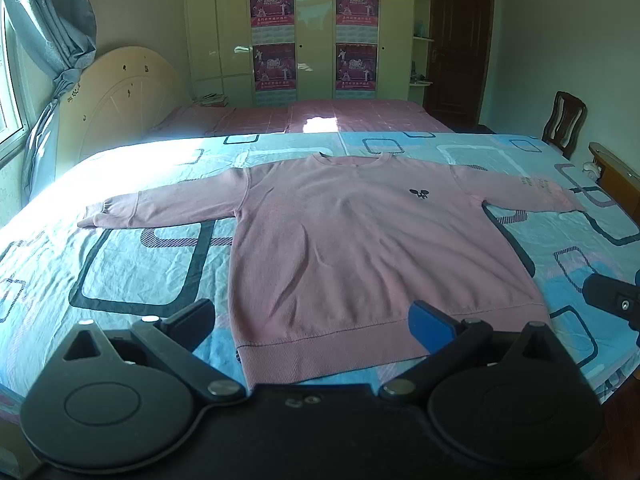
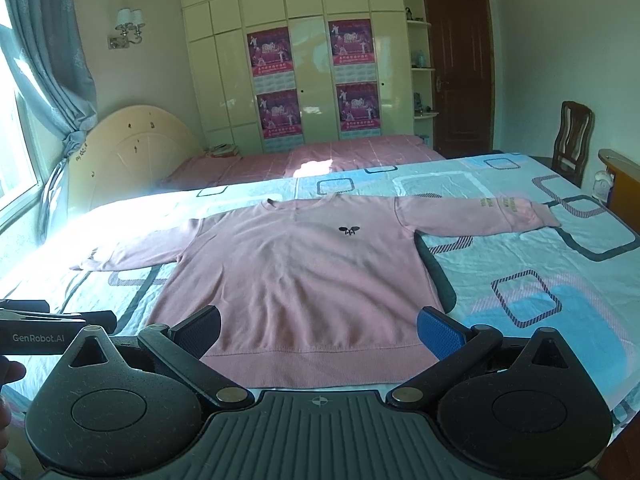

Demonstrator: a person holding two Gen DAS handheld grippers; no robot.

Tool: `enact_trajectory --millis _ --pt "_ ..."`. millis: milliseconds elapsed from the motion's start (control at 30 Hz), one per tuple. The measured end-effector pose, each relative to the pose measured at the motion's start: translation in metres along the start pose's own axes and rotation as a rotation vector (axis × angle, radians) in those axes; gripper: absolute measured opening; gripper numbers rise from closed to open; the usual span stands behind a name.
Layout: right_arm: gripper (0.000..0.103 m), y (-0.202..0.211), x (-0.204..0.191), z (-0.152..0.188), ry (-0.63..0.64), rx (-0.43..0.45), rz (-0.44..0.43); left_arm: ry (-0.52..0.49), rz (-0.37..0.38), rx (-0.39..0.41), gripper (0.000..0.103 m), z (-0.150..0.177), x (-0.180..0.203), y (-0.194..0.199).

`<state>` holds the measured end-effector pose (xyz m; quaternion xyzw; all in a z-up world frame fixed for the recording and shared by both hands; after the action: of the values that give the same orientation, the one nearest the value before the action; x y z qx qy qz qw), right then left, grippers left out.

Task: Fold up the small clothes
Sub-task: 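Move the right tool toward the cuff of the printed sleeve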

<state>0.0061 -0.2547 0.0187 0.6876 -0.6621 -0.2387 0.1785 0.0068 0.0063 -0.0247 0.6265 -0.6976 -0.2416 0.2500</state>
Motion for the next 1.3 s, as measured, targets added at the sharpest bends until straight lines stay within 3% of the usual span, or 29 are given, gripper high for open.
enact_trajectory --millis 667,1300 --pt "0.103 -0.015 -0.007 0.000 0.014 -0.004 0.006 0.011 -0.027 0.002 0.103 -0.008 -0.013 -0.012" --pt "0.103 -0.059 0.021 -0.007 -0.001 -0.034 0.065 0.012 -0.068 -0.017 0.103 -0.028 -0.022 -0.051"
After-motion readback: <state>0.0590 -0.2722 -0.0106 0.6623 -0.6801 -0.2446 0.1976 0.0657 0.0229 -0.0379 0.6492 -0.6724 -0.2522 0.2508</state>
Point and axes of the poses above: each gripper's, at about its wrist camera, not at the fingertips, and y roughly against the way its jaws point, x to its right, z to its underside, the point moved 6 cm from there along -y, roughly the way its jaws point, and after that the axes turned 7 degrees about z, right-handed, at the moved point
